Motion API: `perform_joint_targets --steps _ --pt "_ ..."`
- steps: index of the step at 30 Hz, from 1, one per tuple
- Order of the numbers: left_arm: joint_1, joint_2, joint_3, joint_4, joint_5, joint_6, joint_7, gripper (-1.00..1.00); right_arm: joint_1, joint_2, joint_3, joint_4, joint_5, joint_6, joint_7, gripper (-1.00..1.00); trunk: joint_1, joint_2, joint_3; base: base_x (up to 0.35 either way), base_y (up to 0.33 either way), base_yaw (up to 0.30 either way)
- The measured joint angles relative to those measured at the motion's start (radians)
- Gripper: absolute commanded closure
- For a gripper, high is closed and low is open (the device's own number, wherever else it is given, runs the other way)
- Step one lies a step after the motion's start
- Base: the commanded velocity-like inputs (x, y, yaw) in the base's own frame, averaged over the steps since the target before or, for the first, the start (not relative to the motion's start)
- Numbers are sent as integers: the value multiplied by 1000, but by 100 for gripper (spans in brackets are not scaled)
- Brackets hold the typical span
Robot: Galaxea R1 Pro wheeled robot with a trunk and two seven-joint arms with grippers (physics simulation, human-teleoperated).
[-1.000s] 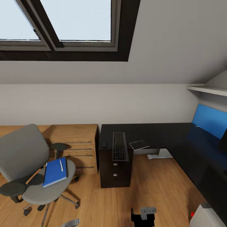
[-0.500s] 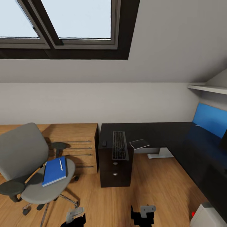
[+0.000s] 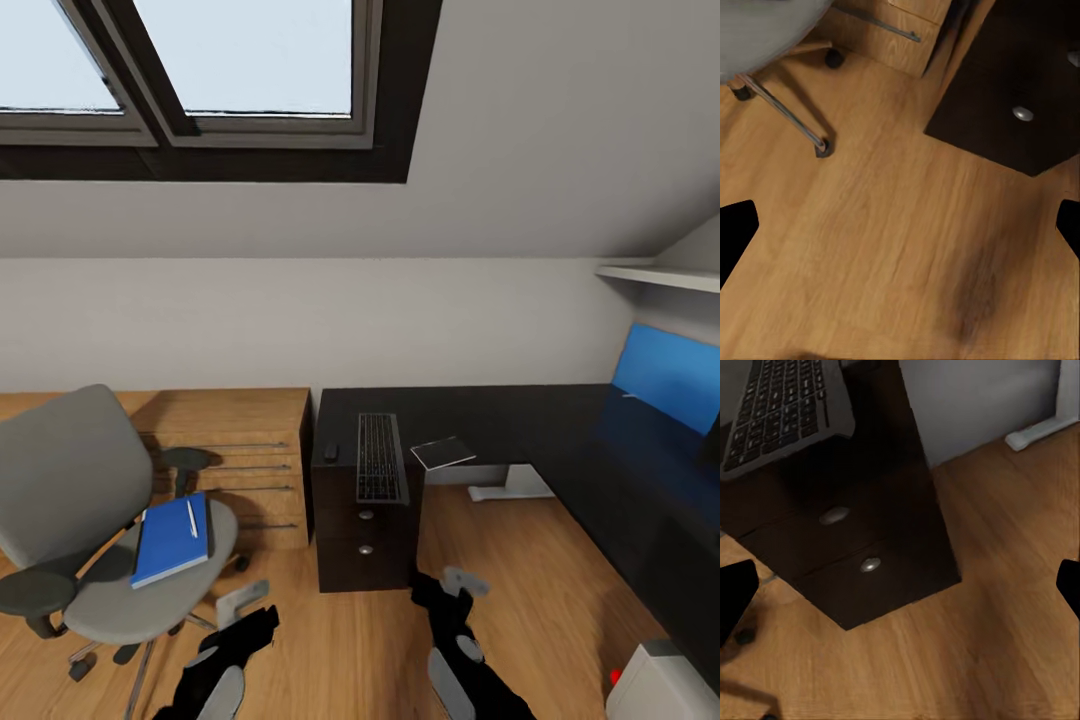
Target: In the bedroom, organize the workspace by keeping the computer under the desk, ensuring the monitor is on the desk, placing the keyboard on the desk next to the monitor, placing the mouse on the desk next to the keyboard, moving the folder from the swivel chair onto the desk next to the mouse, stacking the notebook on top of the folder with the pen on top of the notebook, and positioning the swivel chair next to the desk.
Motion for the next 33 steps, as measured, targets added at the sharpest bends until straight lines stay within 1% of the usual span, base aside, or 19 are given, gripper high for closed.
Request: perform_joint_targets --steps 1,2,3,4,5,6,7,9,10,11,14,15,17,23,24,25,26,28,33 --pt "0 -2 19 -15 2 3 5 -100 -6 0 0 -19 -44 38 15 -100 4 -7 -3 0 0 0" --pt "-1 -7 58 -41 10 7 12 -100 -23 -2 -1 -54 -133 113 47 -100 8 -14 -6 0 0 0" --pt "-1 -9 77 -54 16 9 14 -100 -34 -3 -1 -69 -183 151 63 -100 12 -21 -9 0 0 0" --pt "-1 -14 107 -76 32 11 18 -100 -55 -7 -2 -92 -280 222 93 -100 15 -28 -12 0 0 0" --pt "-1 -16 120 -85 42 12 19 -100 -66 -10 -2 -100 -334 255 109 -100 19 -35 -16 0 0 0" --pt "-1 -18 138 -97 66 14 19 -100 -83 -18 -1 -111 -438 316 135 -100 23 -42 -19 0 0 0" --pt "-1 -18 146 -101 80 14 19 -100 -90 -23 -1 -116 -490 348 148 -100 27 -49 -22 0 0 0" --pt "-1 -19 160 -102 131 16 18 -100 -104 -47 2 -123 -679 442 186 -100 35 -63 -28 0 0 0" --pt "-1 -19 161 -101 139 17 18 -100 -106 -53 2 -122 -720 456 194 -100 38 -70 -31 0 0 0" --pt "-1 -18 162 -96 156 19 18 -100 -112 -87 5 -113 -848 502 216 -100 42 -77 -35 0 0 0" --pt "-1 -16 132 -101 129 20 17 -100 -113 -121 7 -111 -883 513 233 -100 54 -98 -44 0 0 0" --pt "-1 -15 83 -106 71 19 16 -100 -114 -142 7 -106 -896 517 290 -100 58 -105 -47 0 0 0" --pt "-1 -15 65 -107 53 18 16 -100 -113 -147 8 -105 -896 518 320 -100 65 -119 -53 0 0 0" --pt "0 -13 42 -137 38 16 17 -100 -111 -151 8 -110 -875 515 354 -100 88 -161 -72 0 0 0" --pt "0 -10 40 -217 36 18 18 -100 -111 -151 8 -113 -872 513 367 -100 92 -168 -75 0 0 0" --pt "1 -8 40 -235 36 19 18 -100 -111 -151 8 -114 -871 513 372 -100 96 -175 -78 0 0 0" --pt "2 -1 40 -254 37 19 19 -100 -111 -151 8 -115 -871 513 389 -100 100 -182 -82 0 0 0" --pt "3 19 40 -277 41 20 19 -100 -111 -150 12 -117 -869 514 469 -100 107 -196 -88 0 0 0" --pt "3 28 39 -288 44 20 20 -100 -111 -141 15 -117 -870 491 527 -100 127 -231 -104 0 0 0"
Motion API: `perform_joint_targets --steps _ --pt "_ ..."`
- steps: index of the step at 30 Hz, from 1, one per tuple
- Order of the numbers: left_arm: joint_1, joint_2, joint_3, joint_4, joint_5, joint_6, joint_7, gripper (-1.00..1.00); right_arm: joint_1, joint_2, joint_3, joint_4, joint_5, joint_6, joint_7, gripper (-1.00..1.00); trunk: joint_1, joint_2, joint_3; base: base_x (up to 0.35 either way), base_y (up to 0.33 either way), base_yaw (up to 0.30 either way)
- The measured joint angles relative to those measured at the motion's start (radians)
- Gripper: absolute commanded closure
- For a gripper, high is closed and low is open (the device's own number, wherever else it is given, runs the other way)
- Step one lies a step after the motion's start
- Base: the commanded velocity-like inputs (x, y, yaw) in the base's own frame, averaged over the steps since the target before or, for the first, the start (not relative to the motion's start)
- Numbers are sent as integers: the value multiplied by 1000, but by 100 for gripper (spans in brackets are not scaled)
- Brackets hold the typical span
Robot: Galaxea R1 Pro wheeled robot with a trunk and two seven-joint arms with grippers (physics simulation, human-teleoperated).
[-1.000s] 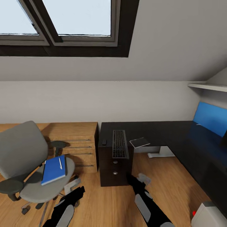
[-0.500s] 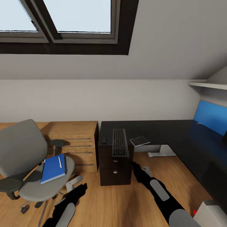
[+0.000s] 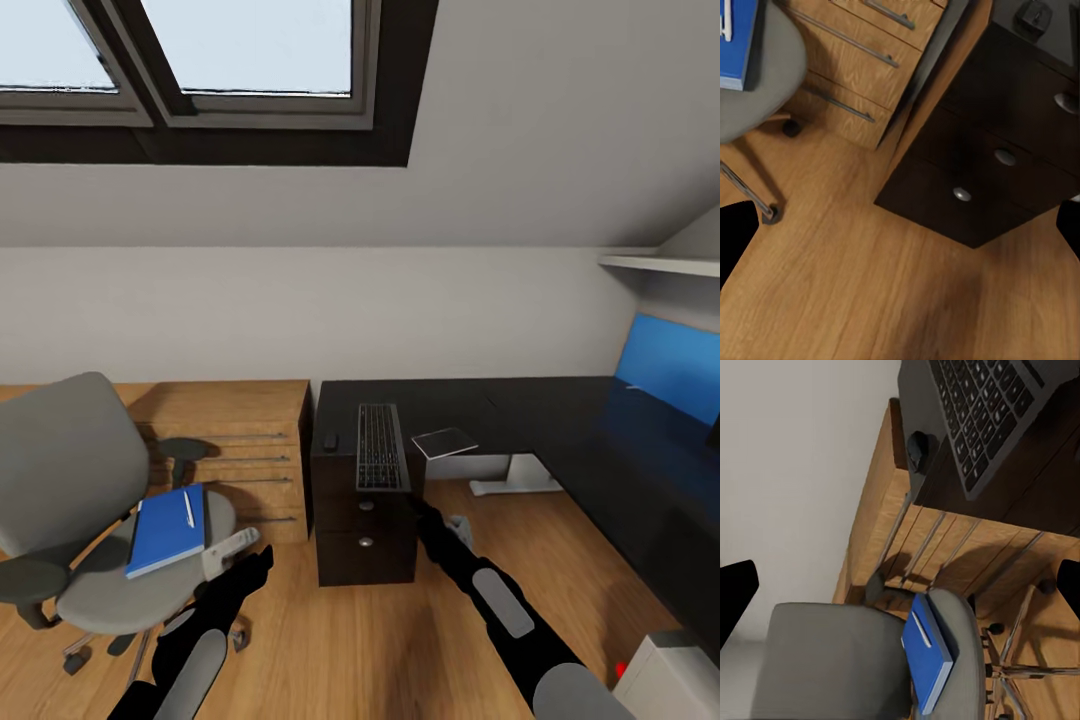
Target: In the bedroom, organize the workspace by keeping the computer under the desk, ensuring the monitor is on the desk, placing the keyboard on the desk next to the monitor, placing the mouse on the desk next to the keyboard, moving the folder from the swivel chair onto the desk next to the mouse, stacking the notebook on top of the folder with the pen on top of the notebook, and positioning the swivel chair next to the desk.
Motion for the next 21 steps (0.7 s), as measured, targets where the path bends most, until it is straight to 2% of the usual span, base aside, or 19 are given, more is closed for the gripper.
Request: perform_joint_targets --steps 6,14,18,19,21 --pt "0 0 -2 -2 1 0 0 -100 0 2 -32 1 -34 -36 8 -100 23 -42 -19 0 0 0" --pt "0 0 -16 -1 3 0 0 -100 0 1 -46 39 -130 -38 -7 -100 54 -98 -44 0 0 0" --pt "0 0 -19 -1 4 0 0 -100 -2 0 -66 108 -174 -37 -80 -100 69 -126 -56 0 0 0" --pt "0 0 -24 -1 4 0 0 -100 -3 0 -72 128 -192 -39 -123 -100 73 -133 -60 0 0 0" --pt "0 0 -35 0 5 0 0 -100 -5 1 -76 139 -202 -42 -157 -100 81 -147 -66 0 0 0"
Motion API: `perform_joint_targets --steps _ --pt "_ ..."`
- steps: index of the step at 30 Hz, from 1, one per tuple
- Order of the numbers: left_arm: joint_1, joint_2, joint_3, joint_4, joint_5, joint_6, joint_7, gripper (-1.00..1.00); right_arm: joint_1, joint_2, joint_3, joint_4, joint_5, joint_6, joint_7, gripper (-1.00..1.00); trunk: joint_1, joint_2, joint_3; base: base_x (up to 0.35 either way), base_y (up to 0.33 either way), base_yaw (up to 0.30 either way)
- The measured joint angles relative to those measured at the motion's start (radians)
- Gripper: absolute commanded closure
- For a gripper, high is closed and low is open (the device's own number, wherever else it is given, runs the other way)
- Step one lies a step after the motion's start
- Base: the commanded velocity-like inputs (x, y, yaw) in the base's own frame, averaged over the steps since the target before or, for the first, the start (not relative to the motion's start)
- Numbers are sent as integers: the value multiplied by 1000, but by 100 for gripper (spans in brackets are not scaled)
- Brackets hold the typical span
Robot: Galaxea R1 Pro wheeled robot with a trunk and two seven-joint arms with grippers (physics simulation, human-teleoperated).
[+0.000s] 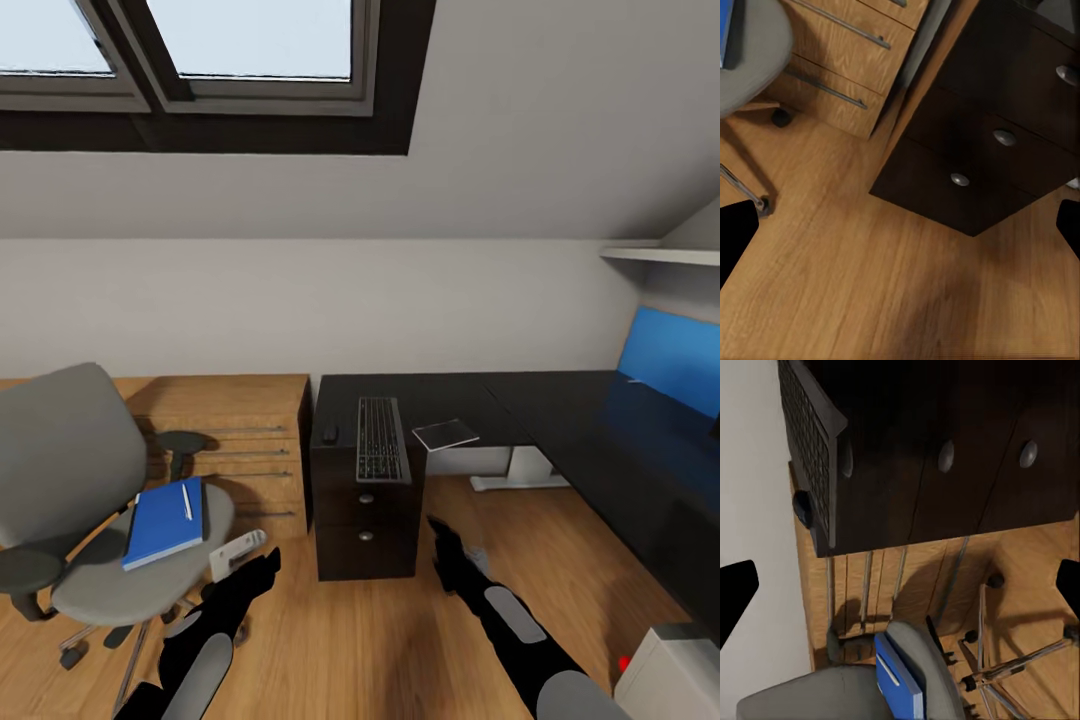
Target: In the bedroom, organize the workspace by keeping the computer under the desk, ensuring the monitor is on the desk, placing the keyboard on the desk next to the monitor, placing the mouse on the desk next to the keyboard, moving the folder from the swivel chair onto the desk next to the mouse, stacking the notebook on top of the folder with the pen on top of the notebook, and positioning the swivel chair next to the desk.
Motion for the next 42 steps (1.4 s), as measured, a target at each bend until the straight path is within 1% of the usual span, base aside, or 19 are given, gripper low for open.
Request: perform_joint_targets --steps 2,4,8,10,11,17,20,21,22,23,24,25,26,27,28,30,32,33,42 --pt "0 0 -4 0 0 0 0 -100 -1 0 -1 4 -4 -7 -17 -100 8 -14 -6 0 0 0" --pt "0 0 -9 3 1 0 0 -100 -1 0 -3 11 -8 -60 -60 -100 15 -28 -13 0 0 0" --pt "0 -2 -10 6 1 0 0 -100 -2 0 -4 6 -11 -120 -93 -100 31 -56 -25 0 0 0" --pt "0 -2 -10 6 1 0 0 -100 -2 0 -3 -7 -11 -133 -101 -100 38 -70 -31 0 0 0" --pt "0 -3 -10 7 1 0 0 -100 -2 1 -1 -41 -7 -145 -107 -100 42 -77 -34 0 0 0" --pt "0 -2 -10 7 1 0 0 -100 -2 -1 8 -111 6 -154 -123 -100 65 -119 -53 0 0 0" --pt "0 -2 -10 7 1 0 0 -100 -2 2 12 -124 28 -158 -184 -100 77 -140 -63 0 0 0" --pt "0 -2 -10 7 1 0 0 -100 -2 2 13 -129 32 -158 -236 -100 81 -147 -66 0 0 0" --pt "0 -2 -10 7 1 0 0 -100 -2 7 14 -136 37 -161 -383 -100 84 -154 -69 0 0 0" --pt "0 -2 -10 7 1 0 0 -100 -2 8 14 -138 38 -161 -436 -100 88 -161 -72 0 0 0" --pt "0 -2 -10 7 1 0 0 -100 -2 8 14 -145 37 -157 -538 -100 92 -168 -75 0 0 0" --pt "0 -2 -10 7 1 0 0 -100 -2 8 14 -150 36 -154 -595 -100 96 -175 -78 0 0 0" --pt "0 -2 -10 7 1 0 0 -100 -2 10 14 -163 36 -149 -698 -100 100 -182 -81 0 0 0" --pt "0 -2 -10 7 1 0 0 -100 -2 10 15 -190 37 -143 -820 -100 104 -189 -85 0 0 0" --pt "0 -2 -10 7 1 0 0 -100 -2 10 16 -227 36 -139 -887 -100 107 -196 -88 0 0 0" --pt "0 -2 -10 7 1 0 0 -100 -2 11 16 -267 38 -137 -922 -100 115 -210 -94 0 0 0" --pt "0 -2 -10 7 1 0 0 -100 -2 10 15 -300 40 -136 -942 -100 123 -224 -100 0 0 0" --pt "0 -2 -10 7 1 0 0 -100 -2 6 14 -315 39 -134 -941 -100 127 -231 -103 0 0 0" --pt "0 -2 -10 7 1 0 0 -100 -2 3 14 -325 37 -130 -896 -100 161 -294 -132 0 0 0"
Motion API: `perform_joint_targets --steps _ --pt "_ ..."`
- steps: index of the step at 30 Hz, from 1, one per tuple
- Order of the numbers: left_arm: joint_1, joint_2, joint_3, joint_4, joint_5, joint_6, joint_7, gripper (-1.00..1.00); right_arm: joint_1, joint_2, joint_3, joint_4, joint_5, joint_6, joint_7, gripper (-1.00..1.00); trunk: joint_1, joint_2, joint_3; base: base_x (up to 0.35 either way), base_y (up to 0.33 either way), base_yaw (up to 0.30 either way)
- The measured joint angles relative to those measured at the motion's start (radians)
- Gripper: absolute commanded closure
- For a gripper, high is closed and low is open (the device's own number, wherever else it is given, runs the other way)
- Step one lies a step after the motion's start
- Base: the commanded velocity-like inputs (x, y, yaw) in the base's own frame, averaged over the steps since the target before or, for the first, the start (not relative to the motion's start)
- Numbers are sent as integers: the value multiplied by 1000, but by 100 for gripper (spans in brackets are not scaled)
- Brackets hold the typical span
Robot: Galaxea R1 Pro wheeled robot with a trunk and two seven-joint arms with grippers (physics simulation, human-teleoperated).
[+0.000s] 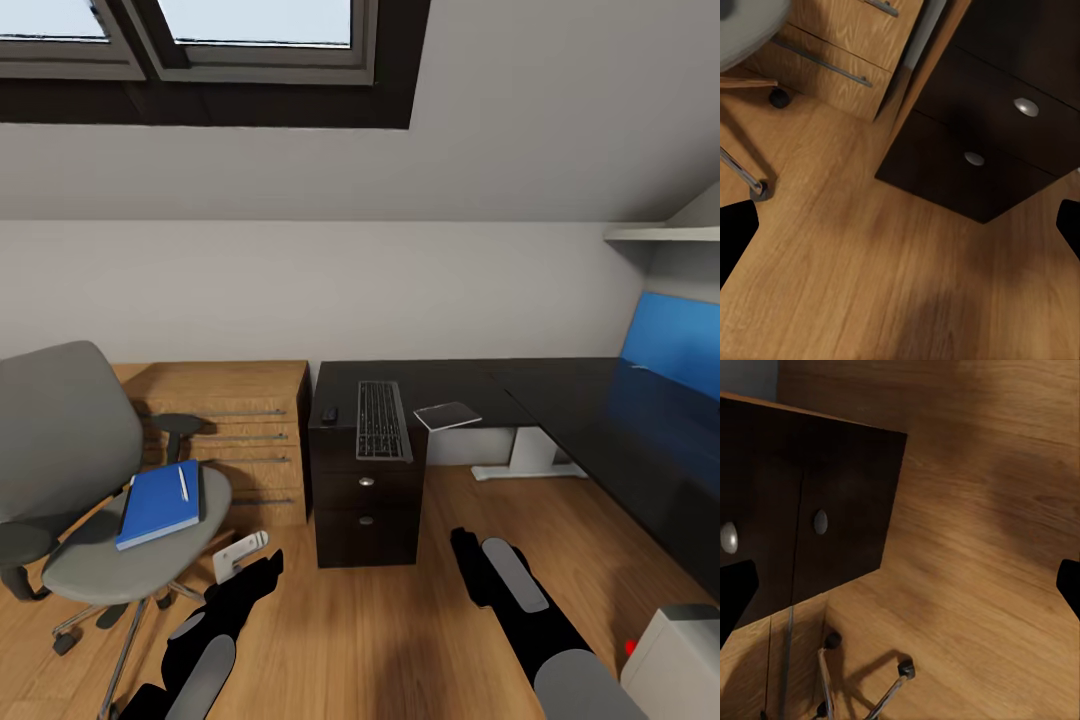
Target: In the bedroom, organize the workspace by keeping the computer under the desk, ensuring the monitor is on the desk, placing the keyboard on the desk next to the monitor, placing the mouse on the desk next to the keyboard, moving the folder from the swivel chair onto the desk next to the mouse, stacking the notebook on top of the folder with the pen on top of the notebook, and positioning the swivel chair next to the desk.
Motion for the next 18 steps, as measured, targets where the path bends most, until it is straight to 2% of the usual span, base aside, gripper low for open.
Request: perform_joint_targets --steps 4,6,7,10,13,15,16,18 --pt "0 -1 -5 0 0 0 0 -100 0 0 1 -4 0 2 29 -100 15 -28 -13 0 0 0" --pt "0 -1 -20 0 0 0 0 -100 0 -1 2 -6 0 14 72 -100 23 -42 -19 0 0 0" --pt "0 -1 -22 0 0 0 0 -100 0 -1 2 -6 0 17 87 -100 27 -49 -22 0 0 0" --pt "0 -1 -28 0 0 0 0 -100 0 0 2 -2 1 50 188 -100 38 -70 -31 0 0 0" --pt "0 -1 -30 0 0 0 0 -100 0 5 6 2 5 67 246 -100 42 -77 -35 0 0 0" --pt "0 -1 -34 0 -1 -1 1 -100 1 7 25 6 8 74 273 -100 42 -77 -35 0 0 0" --pt "0 -1 -44 0 -2 -2 2 -100 2 5 51 8 11 76 287 -100 42 -77 -35 0 0 0" --pt "0 1 -52 0 -4 -3 3 -100 3 4 75 10 13 78 305 -100 50 -91 -41 0 0 0"
